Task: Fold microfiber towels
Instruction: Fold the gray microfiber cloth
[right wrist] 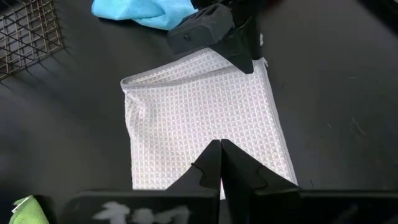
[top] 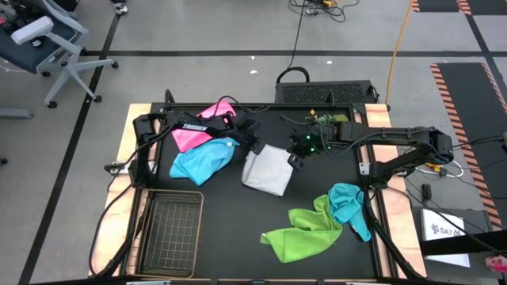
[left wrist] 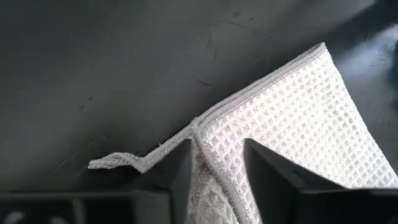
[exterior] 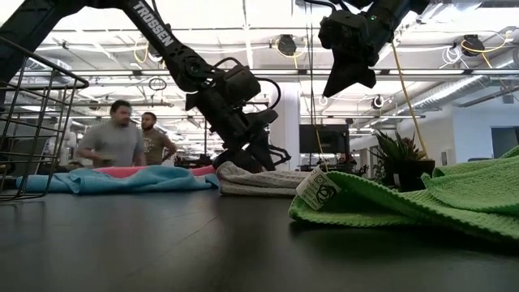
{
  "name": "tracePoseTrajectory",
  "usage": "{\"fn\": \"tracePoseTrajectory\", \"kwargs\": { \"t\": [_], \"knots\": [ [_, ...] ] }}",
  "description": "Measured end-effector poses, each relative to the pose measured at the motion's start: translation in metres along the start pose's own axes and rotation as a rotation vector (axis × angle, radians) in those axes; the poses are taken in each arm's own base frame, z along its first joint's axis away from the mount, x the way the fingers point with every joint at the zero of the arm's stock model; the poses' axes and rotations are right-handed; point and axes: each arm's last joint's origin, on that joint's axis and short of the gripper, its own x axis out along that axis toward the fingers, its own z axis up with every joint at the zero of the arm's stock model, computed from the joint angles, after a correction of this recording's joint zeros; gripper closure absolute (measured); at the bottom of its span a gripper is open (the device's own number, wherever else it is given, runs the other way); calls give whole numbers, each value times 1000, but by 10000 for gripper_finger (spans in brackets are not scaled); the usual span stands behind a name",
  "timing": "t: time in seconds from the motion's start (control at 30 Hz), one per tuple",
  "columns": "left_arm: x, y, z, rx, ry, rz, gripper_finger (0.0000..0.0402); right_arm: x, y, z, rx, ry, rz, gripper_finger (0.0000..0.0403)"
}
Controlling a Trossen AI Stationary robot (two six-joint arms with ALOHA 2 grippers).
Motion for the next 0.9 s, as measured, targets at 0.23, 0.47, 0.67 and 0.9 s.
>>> {"fn": "tracePoseTrajectory", "kwargs": {
  "t": [0.23,0.47,0.67,0.9],
  "knots": [
    [0,-1,1,-19,-18,5,348,0,0,0,0,0,-1,403],
    [0,-2,0,9,-9,-1,390,0,0,0,-3,0,-1,403],
    [-4,0,2,-2,-1,-1,399,0,0,0,-3,1,1,403],
    [-35,-7,1,26,20,156,400,0,0,0,-7,4,2,403]
  ]
}}
